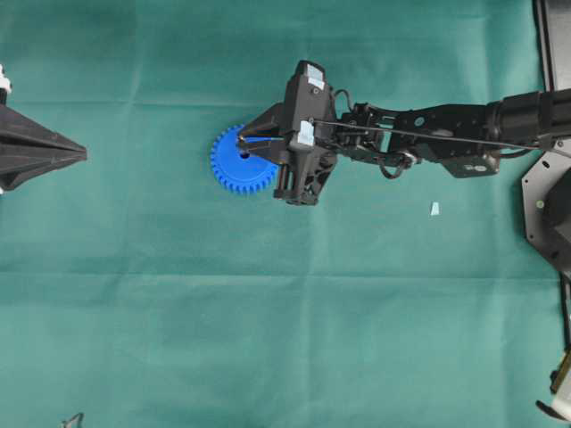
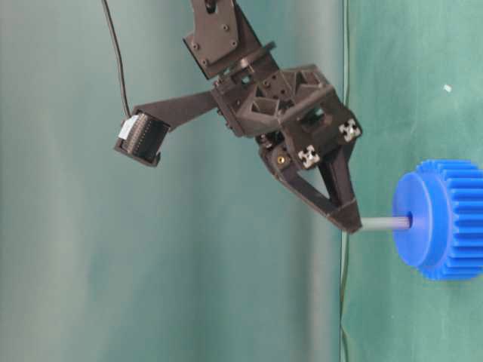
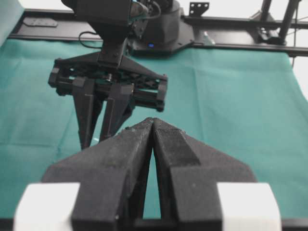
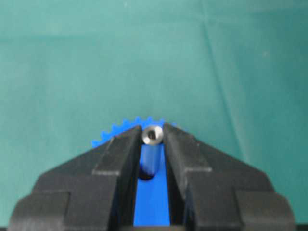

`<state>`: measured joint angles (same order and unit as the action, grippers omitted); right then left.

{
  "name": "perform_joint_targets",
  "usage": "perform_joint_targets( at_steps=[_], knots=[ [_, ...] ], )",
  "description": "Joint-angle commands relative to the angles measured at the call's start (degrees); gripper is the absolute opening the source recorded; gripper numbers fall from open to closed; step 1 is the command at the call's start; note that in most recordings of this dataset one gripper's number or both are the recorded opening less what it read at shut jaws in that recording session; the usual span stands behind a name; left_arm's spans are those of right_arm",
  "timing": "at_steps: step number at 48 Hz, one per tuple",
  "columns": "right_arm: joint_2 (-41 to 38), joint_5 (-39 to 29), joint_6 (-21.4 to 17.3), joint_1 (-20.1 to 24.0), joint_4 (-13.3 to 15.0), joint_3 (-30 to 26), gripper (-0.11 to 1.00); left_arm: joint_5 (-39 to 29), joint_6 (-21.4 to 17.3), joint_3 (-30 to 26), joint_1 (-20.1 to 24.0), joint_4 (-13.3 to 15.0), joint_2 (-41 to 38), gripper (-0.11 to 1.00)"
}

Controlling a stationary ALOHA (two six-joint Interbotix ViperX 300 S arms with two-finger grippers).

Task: Insert the shaft into the center hole of the gear.
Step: 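Lower the shaft into the gear's center hole with the right gripper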

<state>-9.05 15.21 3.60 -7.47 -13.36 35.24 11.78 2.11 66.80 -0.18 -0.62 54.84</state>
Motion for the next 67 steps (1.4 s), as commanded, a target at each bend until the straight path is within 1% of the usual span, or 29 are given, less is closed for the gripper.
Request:
perform_joint_targets(
  at_steps=[1, 11, 27, 44, 67],
  knots=[
    [0.0, 0.6, 0.0, 0.0, -0.1, -1.2, 0.16, 0.3, 0.1, -1.3, 0.2, -0.1, -0.4, 0.02],
    [0.3, 0.6, -0.1, 0.1, -0.1, -1.0, 0.16, 0.3, 0.1, -1.2, 0.2, -0.1, -0.4, 0.02],
    [3.1, 0.6, -0.4, 0.1, -0.2, 0.4, 0.16, 0.3, 0.1, -1.3, 0.2, -0.1, -0.4, 0.02],
    [2.9, 1.3, -0.4, 0.6, -0.2, 0.4, 0.16, 0.3, 0.1, -1.3, 0.2, 0.0, -0.4, 0.02],
    [0.7, 3.6, -0.4, 0.5, -0.3, 0.1, 0.16, 0.3, 0.1, -1.3, 0.2, 0.0, -0.4, 0.02]
  ],
)
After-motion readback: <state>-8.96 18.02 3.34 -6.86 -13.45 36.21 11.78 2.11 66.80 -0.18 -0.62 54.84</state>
